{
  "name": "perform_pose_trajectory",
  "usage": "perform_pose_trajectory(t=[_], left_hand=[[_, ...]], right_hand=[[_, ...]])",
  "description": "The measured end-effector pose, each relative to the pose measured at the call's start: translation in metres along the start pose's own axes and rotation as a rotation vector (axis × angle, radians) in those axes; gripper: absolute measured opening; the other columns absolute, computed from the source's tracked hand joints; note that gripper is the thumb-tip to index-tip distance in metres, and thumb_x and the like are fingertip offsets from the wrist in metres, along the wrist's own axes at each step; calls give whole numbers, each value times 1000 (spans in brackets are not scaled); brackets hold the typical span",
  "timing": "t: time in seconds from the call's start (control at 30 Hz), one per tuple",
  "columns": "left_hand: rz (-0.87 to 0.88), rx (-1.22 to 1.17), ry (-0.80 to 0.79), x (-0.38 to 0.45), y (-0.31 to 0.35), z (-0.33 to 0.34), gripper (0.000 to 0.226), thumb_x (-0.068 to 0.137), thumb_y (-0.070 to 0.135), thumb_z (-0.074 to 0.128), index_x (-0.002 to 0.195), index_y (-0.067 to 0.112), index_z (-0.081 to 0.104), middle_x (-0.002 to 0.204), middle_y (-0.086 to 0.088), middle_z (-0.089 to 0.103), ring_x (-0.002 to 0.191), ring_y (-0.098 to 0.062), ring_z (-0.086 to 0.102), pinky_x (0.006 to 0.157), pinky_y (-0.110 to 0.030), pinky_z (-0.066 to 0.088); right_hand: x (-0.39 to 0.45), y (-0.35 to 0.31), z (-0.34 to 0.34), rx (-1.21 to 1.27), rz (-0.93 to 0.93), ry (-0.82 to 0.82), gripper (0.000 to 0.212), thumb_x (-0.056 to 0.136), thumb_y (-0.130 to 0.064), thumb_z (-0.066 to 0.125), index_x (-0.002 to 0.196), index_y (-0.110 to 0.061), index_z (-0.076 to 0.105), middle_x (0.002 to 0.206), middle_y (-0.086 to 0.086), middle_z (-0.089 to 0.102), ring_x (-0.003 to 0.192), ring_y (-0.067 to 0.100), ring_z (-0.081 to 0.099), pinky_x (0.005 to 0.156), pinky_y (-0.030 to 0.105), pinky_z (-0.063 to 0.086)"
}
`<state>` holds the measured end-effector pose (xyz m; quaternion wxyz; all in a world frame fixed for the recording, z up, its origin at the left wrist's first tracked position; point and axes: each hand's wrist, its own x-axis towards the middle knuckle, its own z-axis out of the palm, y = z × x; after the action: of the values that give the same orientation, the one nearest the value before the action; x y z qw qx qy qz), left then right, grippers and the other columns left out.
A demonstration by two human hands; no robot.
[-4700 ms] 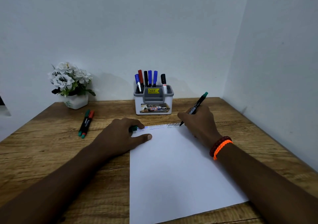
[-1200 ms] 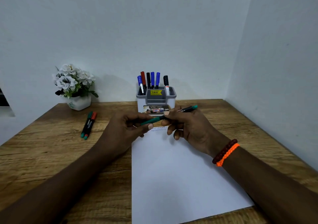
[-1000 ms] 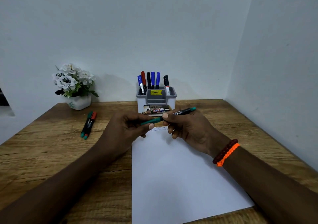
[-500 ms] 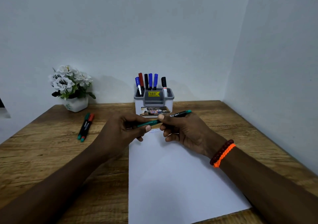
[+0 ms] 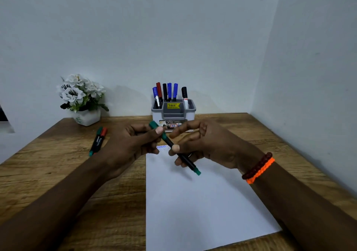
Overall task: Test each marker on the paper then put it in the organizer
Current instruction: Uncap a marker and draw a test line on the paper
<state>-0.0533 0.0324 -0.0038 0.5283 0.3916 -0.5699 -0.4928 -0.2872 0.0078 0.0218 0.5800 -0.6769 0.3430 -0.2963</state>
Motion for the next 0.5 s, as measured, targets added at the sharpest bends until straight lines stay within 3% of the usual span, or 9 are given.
perform_pose_trajectory(t=[0.1, 0.2, 0.27, 0.33, 0.43, 0.5], left_hand=[[-15, 57, -35, -2, -4, 7, 19, 83, 23, 72, 83, 5, 76, 78, -18, 64, 66, -19, 61, 63, -28, 57], [-1, 101, -33, -1, -9, 11, 25, 88, 27, 71, 85, 3, 77, 82, -25, 67, 69, -24, 61, 65, -30, 56], [5, 72, -5, 2, -11, 11, 33, 93, 30, 65, 93, -1, 77, 87, -25, 71, 71, -24, 63, 65, -32, 57], [24, 82, 52, 3, -11, 9, 35, 97, 32, 60, 97, 2, 78, 88, -18, 74, 71, -21, 66, 65, -32, 58], [242, 664, 152, 4, -19, 0, 18, 95, 35, 67, 92, 22, 79, 81, 5, 75, 72, -9, 66, 65, -18, 51], [314, 906, 149, 4, -21, -4, 4, 88, 31, 78, 91, 29, 79, 82, 15, 73, 79, -6, 64, 64, -11, 45]], right_hand=[[-2, -6, 11, -97, -36, 2, 55, 92, -2, 81, 141, -16, 60, 102, 21, 82, 88, 40, 81, 77, 49, 68], [-1, -10, 18, -281, -105, 38, 59, 98, -9, 76, 149, -31, 55, 98, 14, 84, 81, 28, 83, 69, 37, 68], [3, -12, 19, -353, -138, 76, 56, 99, -9, 75, 148, -30, 57, 94, 13, 83, 78, 21, 82, 67, 37, 68], [9, -13, 15, -383, -149, 138, 52, 97, -8, 78, 143, -24, 60, 88, 11, 82, 77, 23, 82, 70, 47, 69], [26, -19, -6, -329, -171, 277, 47, 91, -2, 82, 132, -17, 64, 72, 5, 74, 70, 32, 79, 69, 58, 68], [41, -31, -27, -348, -225, 390, 45, 88, 1, 85, 126, -15, 68, 69, 4, 72, 65, 30, 78, 66, 58, 67]])
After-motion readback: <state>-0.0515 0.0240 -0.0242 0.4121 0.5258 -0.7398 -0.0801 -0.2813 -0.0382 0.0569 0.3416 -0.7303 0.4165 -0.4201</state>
